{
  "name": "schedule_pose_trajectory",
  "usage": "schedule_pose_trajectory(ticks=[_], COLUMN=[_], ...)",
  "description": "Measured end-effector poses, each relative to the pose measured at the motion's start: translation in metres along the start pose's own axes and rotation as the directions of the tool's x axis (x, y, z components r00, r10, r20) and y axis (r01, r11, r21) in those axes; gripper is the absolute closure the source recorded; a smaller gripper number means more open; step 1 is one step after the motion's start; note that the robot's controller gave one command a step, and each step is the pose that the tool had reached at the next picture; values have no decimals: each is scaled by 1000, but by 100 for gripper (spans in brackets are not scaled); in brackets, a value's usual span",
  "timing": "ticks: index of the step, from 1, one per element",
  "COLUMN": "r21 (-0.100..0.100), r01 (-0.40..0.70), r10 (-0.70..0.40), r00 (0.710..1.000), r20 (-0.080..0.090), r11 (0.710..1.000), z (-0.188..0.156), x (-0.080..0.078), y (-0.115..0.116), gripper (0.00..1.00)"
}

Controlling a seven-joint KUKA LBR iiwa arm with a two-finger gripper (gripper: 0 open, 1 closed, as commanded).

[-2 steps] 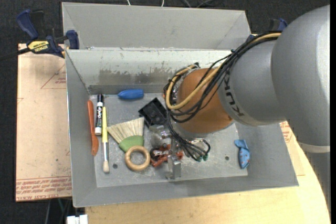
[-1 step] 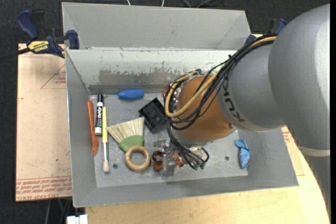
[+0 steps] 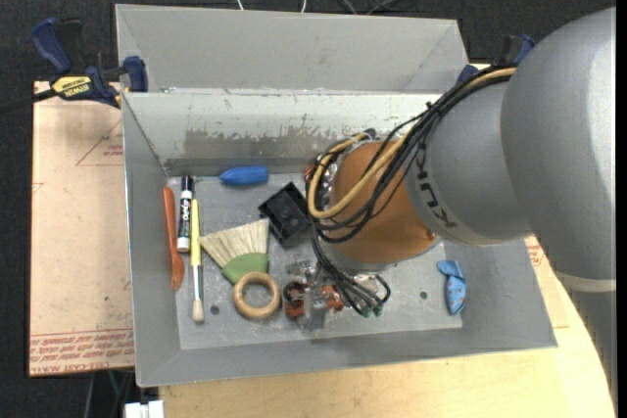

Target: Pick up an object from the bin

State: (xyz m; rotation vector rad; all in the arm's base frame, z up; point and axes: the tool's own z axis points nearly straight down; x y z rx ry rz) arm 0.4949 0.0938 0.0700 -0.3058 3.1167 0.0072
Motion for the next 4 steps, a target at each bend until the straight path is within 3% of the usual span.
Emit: schedule_pose_trajectory(ticks=[2,4], r21=[-1,-1], r01=[1,2], r10=[-1,-2], r00=[1000,1000], r20=[-5,-7], r11=[1000,1000], z=[-28,-107], x=[1,0], y=[1,2], gripper=[100,100])
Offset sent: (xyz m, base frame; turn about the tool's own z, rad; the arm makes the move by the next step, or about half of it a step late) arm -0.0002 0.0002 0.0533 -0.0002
